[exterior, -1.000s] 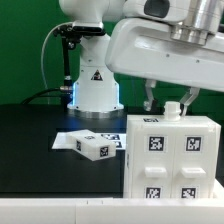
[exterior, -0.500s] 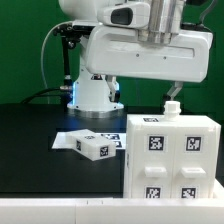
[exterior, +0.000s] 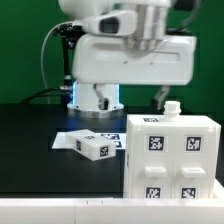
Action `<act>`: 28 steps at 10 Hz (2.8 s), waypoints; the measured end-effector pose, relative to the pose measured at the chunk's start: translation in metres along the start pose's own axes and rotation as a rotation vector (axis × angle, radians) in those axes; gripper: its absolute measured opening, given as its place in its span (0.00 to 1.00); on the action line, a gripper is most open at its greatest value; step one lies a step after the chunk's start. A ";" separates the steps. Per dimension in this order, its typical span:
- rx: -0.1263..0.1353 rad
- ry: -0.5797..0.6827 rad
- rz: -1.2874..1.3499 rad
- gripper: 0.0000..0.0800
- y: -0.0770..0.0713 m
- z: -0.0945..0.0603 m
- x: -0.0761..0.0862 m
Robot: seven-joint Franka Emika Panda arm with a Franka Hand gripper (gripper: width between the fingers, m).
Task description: Assemble cabinet
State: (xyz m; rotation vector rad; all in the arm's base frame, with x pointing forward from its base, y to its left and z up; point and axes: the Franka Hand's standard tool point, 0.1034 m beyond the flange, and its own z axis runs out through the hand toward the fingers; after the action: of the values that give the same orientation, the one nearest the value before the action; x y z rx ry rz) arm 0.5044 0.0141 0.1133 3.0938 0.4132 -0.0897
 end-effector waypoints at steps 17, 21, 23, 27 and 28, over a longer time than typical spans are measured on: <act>-0.076 0.032 -0.110 1.00 0.022 0.092 -0.115; -0.033 0.005 -0.092 1.00 0.006 0.086 -0.110; -0.044 0.009 -0.091 1.00 0.008 0.089 -0.111; -0.077 0.000 -0.083 1.00 0.001 0.110 -0.118; -0.084 0.005 -0.062 1.00 -0.004 0.113 -0.117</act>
Offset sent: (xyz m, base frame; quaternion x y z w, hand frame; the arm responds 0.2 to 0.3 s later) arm 0.0000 0.0000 0.0000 0.0000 0.0000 0.0000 1.0000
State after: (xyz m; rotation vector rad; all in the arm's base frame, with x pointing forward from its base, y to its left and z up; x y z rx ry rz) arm 0.3850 -0.0158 0.0073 3.0001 0.4993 -0.0632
